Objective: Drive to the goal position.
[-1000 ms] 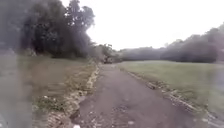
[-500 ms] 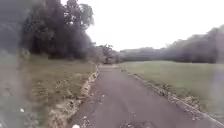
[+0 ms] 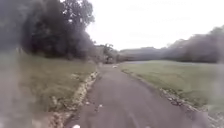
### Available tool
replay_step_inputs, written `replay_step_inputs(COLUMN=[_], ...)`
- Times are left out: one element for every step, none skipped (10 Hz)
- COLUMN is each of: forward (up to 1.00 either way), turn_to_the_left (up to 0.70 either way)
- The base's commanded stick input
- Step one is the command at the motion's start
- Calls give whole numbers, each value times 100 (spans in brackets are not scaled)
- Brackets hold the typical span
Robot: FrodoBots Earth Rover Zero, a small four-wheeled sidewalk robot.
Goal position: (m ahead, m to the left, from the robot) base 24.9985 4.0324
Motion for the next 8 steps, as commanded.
replay_step_inputs(forward=[85,85,85,85,85,85,85,85], turn_to_the_left=[0,0,-30,-32,0,0,0,0])
